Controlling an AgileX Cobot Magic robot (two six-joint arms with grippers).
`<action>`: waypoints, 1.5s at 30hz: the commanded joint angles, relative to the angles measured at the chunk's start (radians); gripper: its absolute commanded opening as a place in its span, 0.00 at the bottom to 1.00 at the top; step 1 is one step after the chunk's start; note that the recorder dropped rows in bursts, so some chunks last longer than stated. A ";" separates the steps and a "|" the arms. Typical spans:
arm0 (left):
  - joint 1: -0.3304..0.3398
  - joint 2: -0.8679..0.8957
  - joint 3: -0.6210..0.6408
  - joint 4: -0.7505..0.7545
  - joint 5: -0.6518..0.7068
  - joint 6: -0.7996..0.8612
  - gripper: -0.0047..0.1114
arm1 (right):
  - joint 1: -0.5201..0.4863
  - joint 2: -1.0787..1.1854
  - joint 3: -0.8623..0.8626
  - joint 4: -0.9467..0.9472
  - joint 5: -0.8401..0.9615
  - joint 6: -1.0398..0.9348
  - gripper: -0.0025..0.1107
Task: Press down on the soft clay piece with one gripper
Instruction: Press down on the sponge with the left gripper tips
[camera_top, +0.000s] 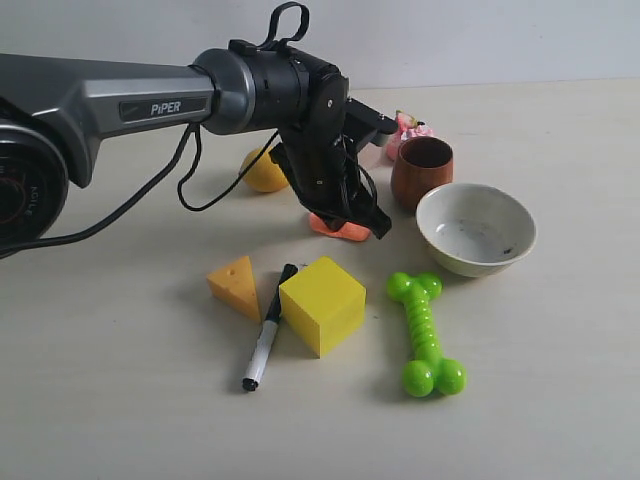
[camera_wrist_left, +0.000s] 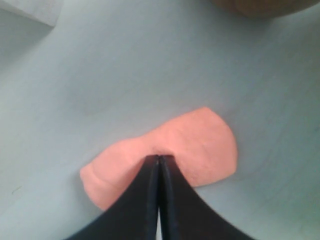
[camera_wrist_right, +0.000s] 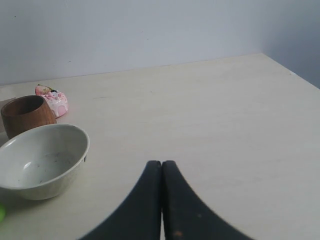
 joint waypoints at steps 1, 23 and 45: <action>0.004 0.072 0.028 -0.021 0.052 -0.002 0.04 | -0.005 -0.006 0.004 0.001 -0.008 -0.002 0.02; 0.004 0.097 0.028 -0.023 0.051 0.001 0.04 | -0.005 -0.006 0.004 0.001 -0.008 -0.002 0.02; 0.002 0.102 0.028 -0.023 0.097 0.001 0.04 | -0.005 -0.006 0.004 0.001 -0.008 -0.001 0.02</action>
